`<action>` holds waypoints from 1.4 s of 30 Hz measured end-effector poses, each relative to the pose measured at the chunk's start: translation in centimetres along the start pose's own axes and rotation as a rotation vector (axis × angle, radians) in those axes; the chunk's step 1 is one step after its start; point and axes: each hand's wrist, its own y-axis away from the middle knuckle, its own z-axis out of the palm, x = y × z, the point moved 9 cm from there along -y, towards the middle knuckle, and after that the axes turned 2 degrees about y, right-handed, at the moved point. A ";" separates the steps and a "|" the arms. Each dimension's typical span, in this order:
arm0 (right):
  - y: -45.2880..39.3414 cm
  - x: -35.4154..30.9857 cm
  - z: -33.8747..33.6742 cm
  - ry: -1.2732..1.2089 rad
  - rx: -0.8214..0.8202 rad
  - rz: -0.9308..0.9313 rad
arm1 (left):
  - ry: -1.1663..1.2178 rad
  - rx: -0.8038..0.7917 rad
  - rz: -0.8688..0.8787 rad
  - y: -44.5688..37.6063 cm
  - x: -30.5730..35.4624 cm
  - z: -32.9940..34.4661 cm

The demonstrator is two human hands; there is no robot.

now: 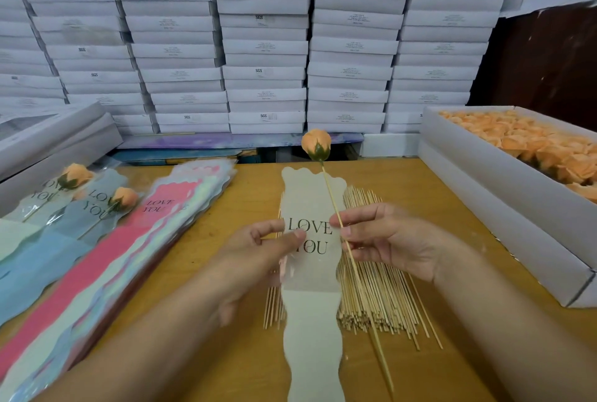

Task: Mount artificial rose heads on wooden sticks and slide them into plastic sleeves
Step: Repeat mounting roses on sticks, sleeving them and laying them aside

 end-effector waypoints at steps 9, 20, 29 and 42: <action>0.3 0.2 0.8 -0.022 -0.013 0.012 | -0.049 0.087 0.025 -1.6 -0.8 -0.3; 0.1 -0.1 -0.6 -0.033 0.032 -0.005 | -0.044 -0.084 -0.074 -1.1 -2.9 1.6; 0.1 0.3 -0.5 -0.006 0.044 0.024 | 0.059 -0.090 -0.061 -1.3 -3.3 1.7; 0.1 0.5 -1.0 0.018 0.110 0.045 | -0.016 -0.019 -0.018 -1.4 -3.4 1.0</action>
